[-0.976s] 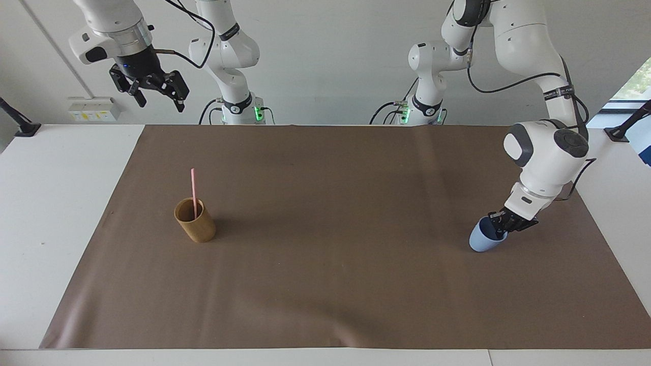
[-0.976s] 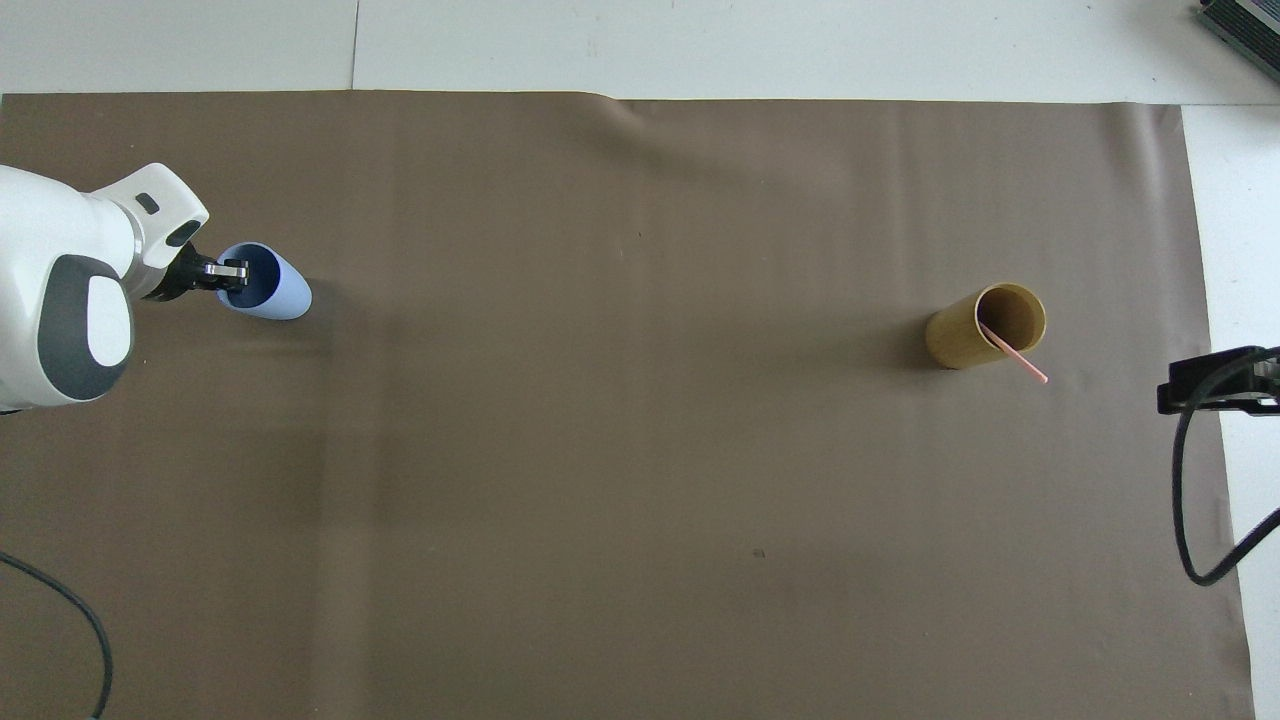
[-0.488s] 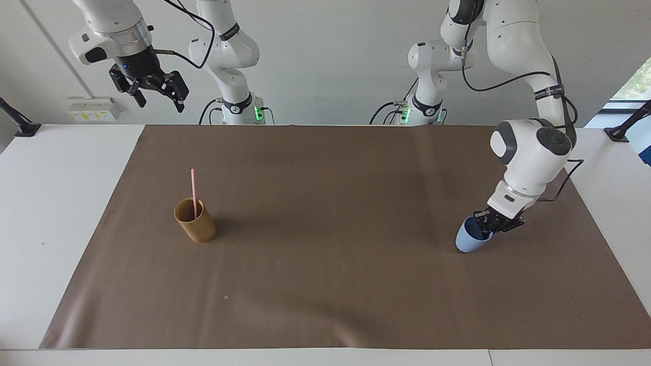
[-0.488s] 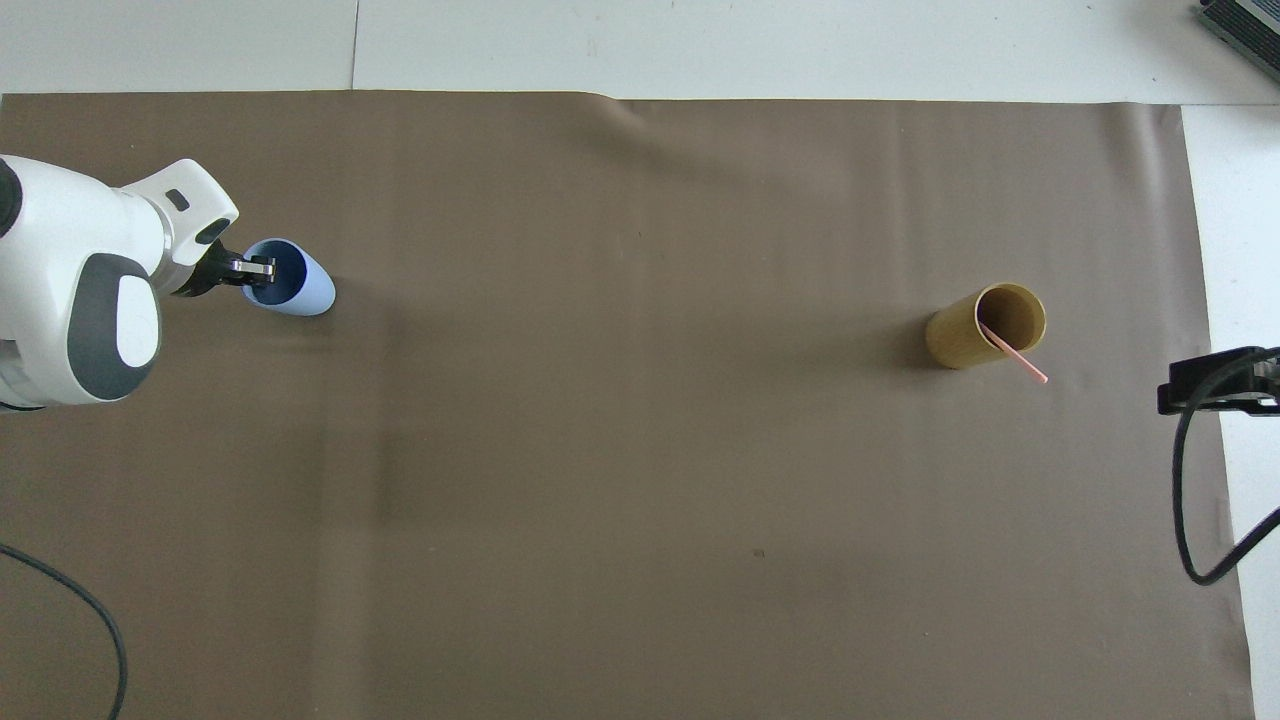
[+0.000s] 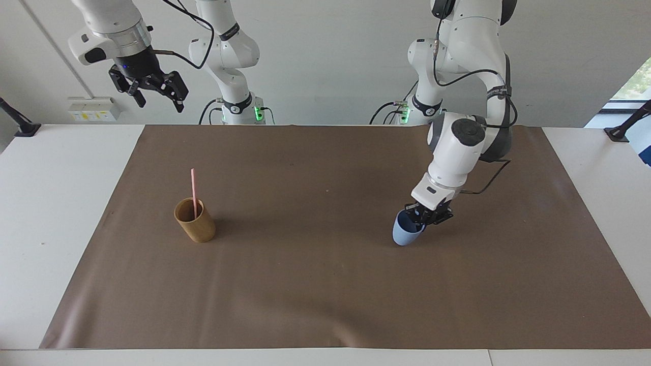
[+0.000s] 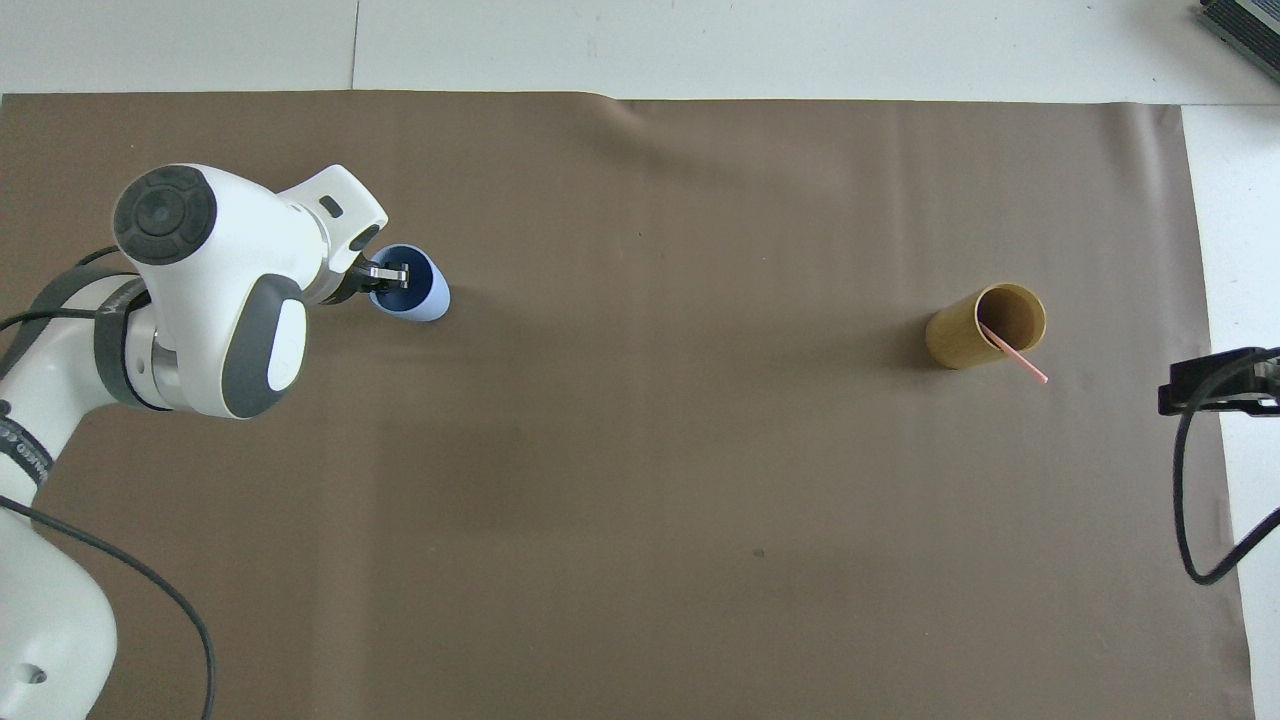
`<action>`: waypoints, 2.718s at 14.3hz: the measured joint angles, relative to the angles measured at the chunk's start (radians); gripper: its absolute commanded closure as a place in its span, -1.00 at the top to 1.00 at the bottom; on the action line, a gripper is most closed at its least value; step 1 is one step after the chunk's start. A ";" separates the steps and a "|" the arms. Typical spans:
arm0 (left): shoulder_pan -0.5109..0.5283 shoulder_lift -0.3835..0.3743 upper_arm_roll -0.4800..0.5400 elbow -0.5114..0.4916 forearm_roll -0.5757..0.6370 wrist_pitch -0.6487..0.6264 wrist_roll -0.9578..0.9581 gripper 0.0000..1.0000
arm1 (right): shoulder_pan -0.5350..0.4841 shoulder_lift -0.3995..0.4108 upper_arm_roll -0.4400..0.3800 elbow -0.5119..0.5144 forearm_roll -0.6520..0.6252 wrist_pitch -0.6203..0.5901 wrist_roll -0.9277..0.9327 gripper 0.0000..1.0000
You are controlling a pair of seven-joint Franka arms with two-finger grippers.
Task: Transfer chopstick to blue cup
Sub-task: 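Carry the blue cup to the table center and set it down, then withdraw the left gripper while the right gripper reaches the chopstick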
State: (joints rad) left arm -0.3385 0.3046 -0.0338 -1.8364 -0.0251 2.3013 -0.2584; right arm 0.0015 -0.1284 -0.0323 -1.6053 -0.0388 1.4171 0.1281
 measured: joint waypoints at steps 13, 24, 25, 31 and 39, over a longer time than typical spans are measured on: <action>-0.300 -0.017 -0.001 -0.036 0.000 -0.003 -0.349 -0.77 | -0.009 -0.005 -0.001 -0.011 0.000 0.000 0.000 1.00; -0.304 -0.044 0.007 -0.067 0.000 -0.002 -0.352 1.00 | -0.007 -0.005 0.002 -0.027 0.001 0.008 0.001 1.00; -0.303 -0.051 0.009 -0.067 0.000 -0.004 -0.352 1.00 | -0.007 0.000 0.003 -0.034 0.003 0.026 0.007 1.00; -0.292 -0.144 0.020 -0.068 0.000 -0.126 -0.346 1.00 | -0.008 0.115 0.005 -0.052 0.038 0.121 0.038 1.00; -0.013 -0.320 0.032 -0.063 0.001 -0.303 0.018 1.00 | -0.010 0.310 0.001 -0.091 0.066 0.296 0.032 1.00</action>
State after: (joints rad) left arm -0.3512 -0.0151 -0.0017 -1.8993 -0.0241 1.9984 -0.2401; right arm -0.0089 0.1813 -0.0312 -1.6959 0.0275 1.7130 0.1606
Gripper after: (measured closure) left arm 0.000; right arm 0.000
